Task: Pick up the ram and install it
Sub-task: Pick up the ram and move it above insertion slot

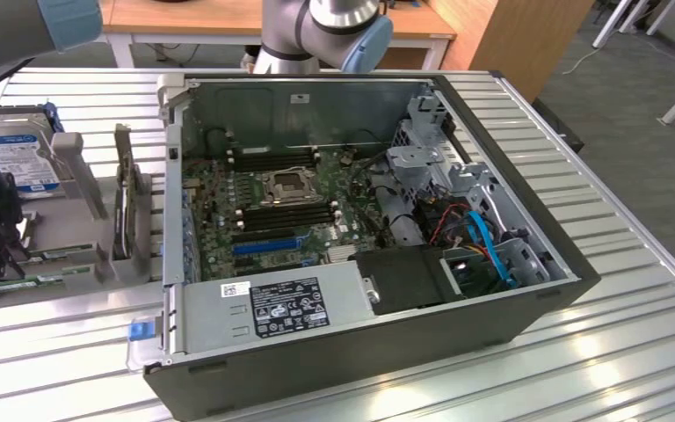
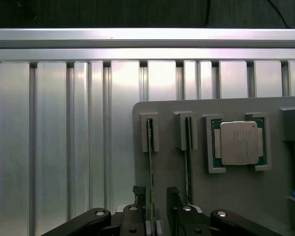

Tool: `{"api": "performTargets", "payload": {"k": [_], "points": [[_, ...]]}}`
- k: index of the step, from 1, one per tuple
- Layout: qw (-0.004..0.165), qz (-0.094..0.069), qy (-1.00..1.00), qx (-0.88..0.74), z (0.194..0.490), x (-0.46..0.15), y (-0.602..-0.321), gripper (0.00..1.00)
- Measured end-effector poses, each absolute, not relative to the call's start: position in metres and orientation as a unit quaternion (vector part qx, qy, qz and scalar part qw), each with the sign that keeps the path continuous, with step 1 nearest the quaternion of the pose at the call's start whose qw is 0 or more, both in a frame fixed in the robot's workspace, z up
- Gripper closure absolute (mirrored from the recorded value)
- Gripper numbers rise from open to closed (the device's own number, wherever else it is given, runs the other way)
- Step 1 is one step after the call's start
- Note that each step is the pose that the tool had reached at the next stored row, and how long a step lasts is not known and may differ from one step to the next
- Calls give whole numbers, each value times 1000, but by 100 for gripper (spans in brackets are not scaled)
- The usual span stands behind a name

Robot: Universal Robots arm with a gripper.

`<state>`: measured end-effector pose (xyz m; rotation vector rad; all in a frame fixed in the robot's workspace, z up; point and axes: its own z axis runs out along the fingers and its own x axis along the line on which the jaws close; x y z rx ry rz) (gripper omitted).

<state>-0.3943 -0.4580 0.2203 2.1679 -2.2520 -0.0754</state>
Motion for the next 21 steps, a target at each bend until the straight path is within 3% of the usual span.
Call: {"api": "performTargets", "payload": {"k": [21], "points": [[8,-24,-716,698,220,-391,-458,69]]}}
